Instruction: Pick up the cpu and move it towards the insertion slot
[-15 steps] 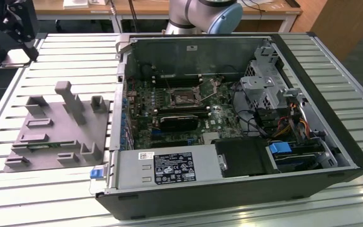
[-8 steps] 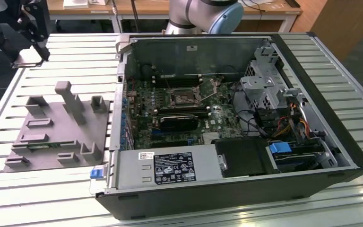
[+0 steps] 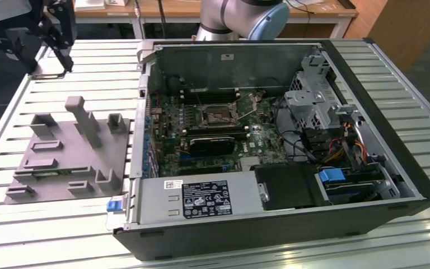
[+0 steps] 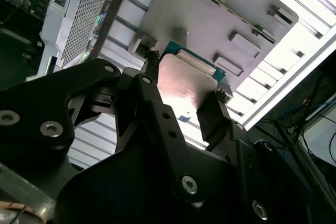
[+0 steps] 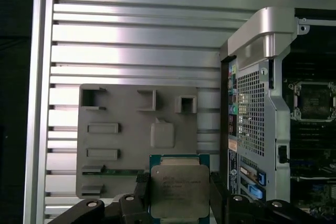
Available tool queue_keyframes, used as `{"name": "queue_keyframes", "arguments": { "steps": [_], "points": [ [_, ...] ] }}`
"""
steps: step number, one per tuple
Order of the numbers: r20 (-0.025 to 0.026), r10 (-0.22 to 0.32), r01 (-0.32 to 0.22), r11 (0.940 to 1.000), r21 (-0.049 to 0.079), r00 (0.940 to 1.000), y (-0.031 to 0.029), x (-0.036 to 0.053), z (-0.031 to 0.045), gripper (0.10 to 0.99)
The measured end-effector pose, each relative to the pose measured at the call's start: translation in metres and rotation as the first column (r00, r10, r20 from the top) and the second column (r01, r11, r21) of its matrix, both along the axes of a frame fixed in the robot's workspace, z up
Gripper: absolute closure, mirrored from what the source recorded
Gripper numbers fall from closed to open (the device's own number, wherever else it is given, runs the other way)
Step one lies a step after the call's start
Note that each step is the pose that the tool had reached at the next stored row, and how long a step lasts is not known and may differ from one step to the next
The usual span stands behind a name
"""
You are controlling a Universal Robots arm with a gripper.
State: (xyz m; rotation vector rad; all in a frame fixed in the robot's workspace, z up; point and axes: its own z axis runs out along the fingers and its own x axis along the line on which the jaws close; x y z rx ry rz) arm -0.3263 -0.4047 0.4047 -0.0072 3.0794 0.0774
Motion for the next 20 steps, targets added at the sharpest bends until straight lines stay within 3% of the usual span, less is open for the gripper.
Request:
{"name": "queue_keyframes", "arguments": {
  "steps": [20],
  "points": [
    [-0.0008, 0.000, 0.000, 1.0000, 0.000, 1.0000, 0.0000, 0.0593, 0.0000, 0.545]
  ]
}}
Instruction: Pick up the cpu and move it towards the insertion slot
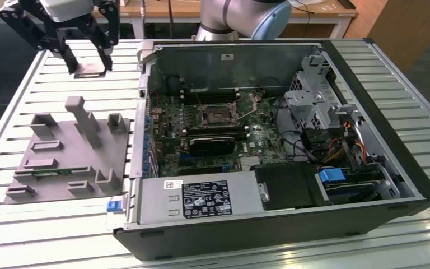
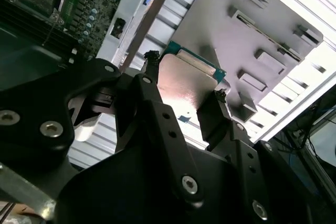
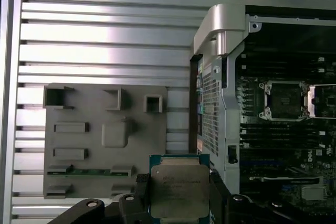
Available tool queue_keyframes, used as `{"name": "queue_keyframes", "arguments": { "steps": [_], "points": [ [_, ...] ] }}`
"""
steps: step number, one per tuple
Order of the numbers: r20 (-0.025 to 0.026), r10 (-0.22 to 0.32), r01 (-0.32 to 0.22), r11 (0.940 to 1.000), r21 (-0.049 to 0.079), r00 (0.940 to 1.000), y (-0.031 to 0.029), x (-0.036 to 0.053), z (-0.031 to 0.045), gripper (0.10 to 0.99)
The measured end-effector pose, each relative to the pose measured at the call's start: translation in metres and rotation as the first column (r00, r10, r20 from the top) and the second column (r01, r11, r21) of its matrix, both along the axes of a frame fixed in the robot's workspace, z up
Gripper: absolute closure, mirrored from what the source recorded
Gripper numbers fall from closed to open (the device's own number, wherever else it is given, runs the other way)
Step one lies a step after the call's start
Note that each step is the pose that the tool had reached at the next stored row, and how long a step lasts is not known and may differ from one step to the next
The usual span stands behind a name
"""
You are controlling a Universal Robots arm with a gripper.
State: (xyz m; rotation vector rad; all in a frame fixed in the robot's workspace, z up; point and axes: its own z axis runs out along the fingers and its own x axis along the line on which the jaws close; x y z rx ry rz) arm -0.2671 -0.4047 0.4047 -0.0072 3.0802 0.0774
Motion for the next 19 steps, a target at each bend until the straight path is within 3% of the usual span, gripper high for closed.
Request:
{"name": "queue_keyframes", "arguments": {
  "steps": [19],
  "points": [
    [-0.0014, 0.000, 0.000, 1.0000, 0.000, 1.0000, 0.0000, 0.0642, 0.0000, 0.545]
  ]
}}
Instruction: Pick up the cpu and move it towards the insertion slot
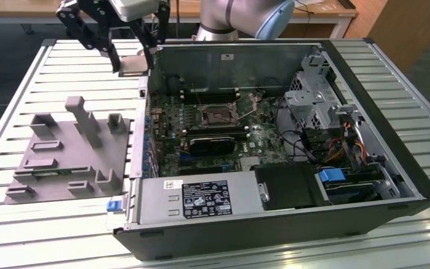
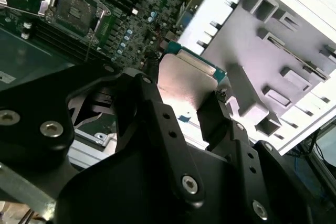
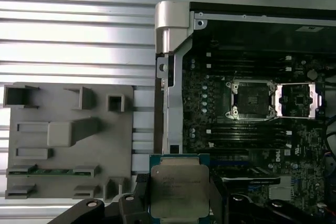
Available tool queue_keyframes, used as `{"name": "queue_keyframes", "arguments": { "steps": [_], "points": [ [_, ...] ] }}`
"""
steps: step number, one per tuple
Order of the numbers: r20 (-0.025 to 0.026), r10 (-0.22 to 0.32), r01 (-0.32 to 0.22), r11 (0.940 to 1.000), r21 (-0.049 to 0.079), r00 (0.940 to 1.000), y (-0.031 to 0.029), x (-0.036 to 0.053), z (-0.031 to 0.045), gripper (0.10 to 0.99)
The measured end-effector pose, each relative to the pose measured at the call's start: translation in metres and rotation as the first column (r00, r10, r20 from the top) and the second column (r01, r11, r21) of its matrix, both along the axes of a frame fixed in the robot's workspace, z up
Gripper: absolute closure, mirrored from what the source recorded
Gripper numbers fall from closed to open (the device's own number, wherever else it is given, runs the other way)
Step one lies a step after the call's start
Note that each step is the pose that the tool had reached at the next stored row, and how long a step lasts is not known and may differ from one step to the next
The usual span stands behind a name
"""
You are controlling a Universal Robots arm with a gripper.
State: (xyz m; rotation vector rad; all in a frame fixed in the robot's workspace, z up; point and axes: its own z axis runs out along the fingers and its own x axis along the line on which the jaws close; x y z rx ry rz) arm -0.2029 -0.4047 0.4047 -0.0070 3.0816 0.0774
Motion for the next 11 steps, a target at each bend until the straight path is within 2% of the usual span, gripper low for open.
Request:
{"name": "queue_keyframes", "arguments": {
  "steps": [11],
  "points": [
    [-0.0009, 0.000, 0.000, 1.0000, 0.000, 1.0000, 0.0000, 0.0379, 0.0000, 0.545]
  ]
}}
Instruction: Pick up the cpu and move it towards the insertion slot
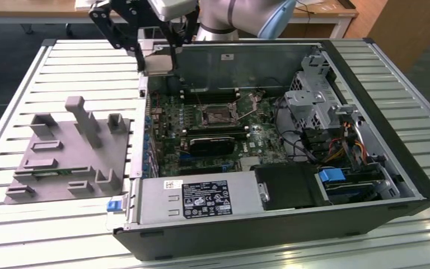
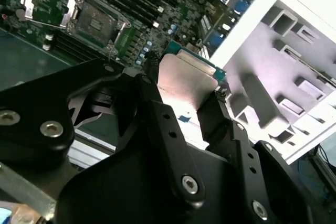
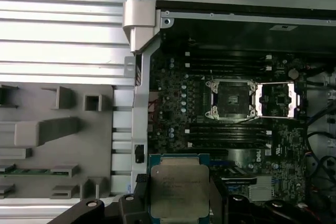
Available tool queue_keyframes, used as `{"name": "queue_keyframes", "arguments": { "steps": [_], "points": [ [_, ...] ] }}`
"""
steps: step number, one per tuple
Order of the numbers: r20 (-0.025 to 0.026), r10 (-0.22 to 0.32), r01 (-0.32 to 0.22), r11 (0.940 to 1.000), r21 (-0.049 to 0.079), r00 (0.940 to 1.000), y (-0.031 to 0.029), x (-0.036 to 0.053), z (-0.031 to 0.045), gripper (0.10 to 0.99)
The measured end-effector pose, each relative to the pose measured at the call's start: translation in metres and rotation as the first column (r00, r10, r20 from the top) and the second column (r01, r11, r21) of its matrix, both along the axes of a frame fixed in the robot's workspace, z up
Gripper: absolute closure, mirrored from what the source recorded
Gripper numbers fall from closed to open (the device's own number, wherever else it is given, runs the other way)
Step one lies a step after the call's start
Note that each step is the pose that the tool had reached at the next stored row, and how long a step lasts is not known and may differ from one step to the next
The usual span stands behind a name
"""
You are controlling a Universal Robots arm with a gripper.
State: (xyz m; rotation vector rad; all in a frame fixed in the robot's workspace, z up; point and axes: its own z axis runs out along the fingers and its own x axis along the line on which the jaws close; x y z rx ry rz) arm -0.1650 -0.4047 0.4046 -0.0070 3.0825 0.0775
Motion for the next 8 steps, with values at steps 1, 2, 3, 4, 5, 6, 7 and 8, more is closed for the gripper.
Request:
{"name": "queue_keyframes", "arguments": {
  "steps": [1, 2, 3, 4, 5, 6, 7, 8],
  "points": [
    [-0.0001, 0.000, 0.000, 1.0000, 0.000, 1.0000, 0.0000, 0.0035, 0.0000, 0.545],
    [-0.0001, 0.000, 0.000, 1.0000, 0.000, 1.0000, 0.0000, 0.0070, 0.0000, 0.545],
    [-0.0003, 0.000, 0.000, 1.0000, 0.000, 1.0000, 0.0000, 0.0109, 0.0000, 0.545],
    [-0.0005, 0.000, 0.000, 1.0000, 0.000, 1.0000, 0.0000, 0.0148, 0.0000, 0.545],
    [-0.0007, 0.000, 0.000, 1.0000, 0.000, 1.0000, 0.0000, 0.0187, 0.0000, 0.545],
    [-0.0008, 0.000, 0.000, 1.0000, 0.000, 1.0000, 0.0000, 0.0228, 0.0000, 0.545],
    [-0.0010, 0.000, 0.000, 1.0000, 0.000, 1.0000, 0.0000, 0.0270, 0.0000, 0.545],
    [-0.0011, 0.000, 0.000, 1.0000, 0.000, 1.0000, 0.0000, 0.0311, 0.0000, 0.545]
  ]
}}
